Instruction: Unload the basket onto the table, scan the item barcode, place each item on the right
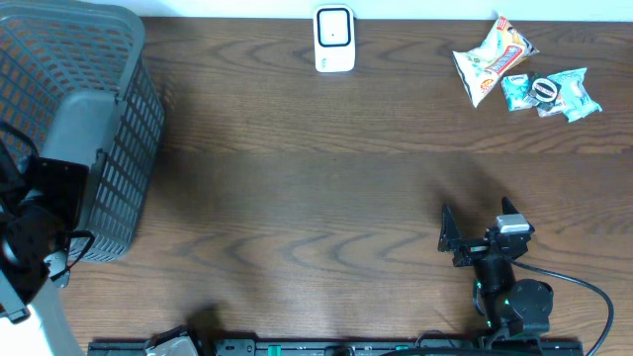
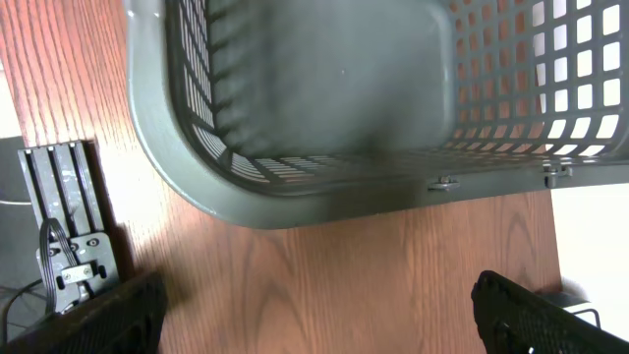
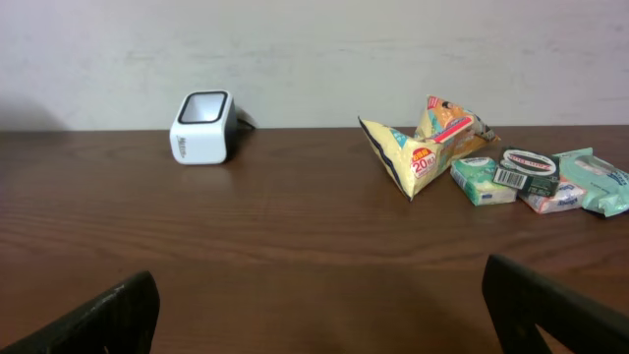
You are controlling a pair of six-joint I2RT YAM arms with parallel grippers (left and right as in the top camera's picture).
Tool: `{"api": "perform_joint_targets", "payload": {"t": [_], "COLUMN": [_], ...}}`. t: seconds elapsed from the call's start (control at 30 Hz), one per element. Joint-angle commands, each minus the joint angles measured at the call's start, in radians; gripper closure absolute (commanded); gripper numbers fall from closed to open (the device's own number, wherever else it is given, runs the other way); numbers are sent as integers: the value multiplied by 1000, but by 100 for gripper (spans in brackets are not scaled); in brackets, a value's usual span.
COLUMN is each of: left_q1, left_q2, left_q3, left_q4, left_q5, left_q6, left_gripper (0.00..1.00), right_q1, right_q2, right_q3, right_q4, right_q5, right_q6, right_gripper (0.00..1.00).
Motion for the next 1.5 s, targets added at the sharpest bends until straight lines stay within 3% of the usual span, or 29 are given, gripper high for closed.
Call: {"api": "perform_joint_targets", "payload": {"t": [0.0, 0.47, 0.7, 0.8, 0.87, 0.9, 1.23, 1.33, 1.47], "left_q1": [5, 4, -3, -42, -80, -117, -283, -325, -360], "left_q2": [0, -30, -142, -211, -262, -315, -590, -682, -827], "left_q3": [5, -5, -127, -236, -328, -425, -916, -1048, -1211], "left_q4": [-46, -79, -32, 128, 288, 445, 1099, 1203, 1238], "left_q5": [-12, -8, -2, 71, 159, 242, 553, 513, 480], "left_q6": [-5, 2, 35, 163, 272, 369, 703, 795, 805], "left_gripper": [2, 2, 3, 2, 3, 2, 2, 3, 2], "right_q1": [-5, -5, -5, -5, -5, -5, -5, -5, -5], "right_q2": [-7, -7, -7, -7, -7, -7, -7, -7, -7], "right_q3": [-1, -1, -1, -1, -1, -1, -1, -1, -1], "right_q4": [-5, -5, -5, -5, -5, -5, -5, -5, -5], "right_q5": [8, 8, 8, 8, 8, 8, 8, 8, 8], "right_q6": [11, 11, 11, 11, 11, 11, 11, 11, 10], "right_gripper": [1, 1, 1, 1, 1, 1, 1, 1, 1]}}
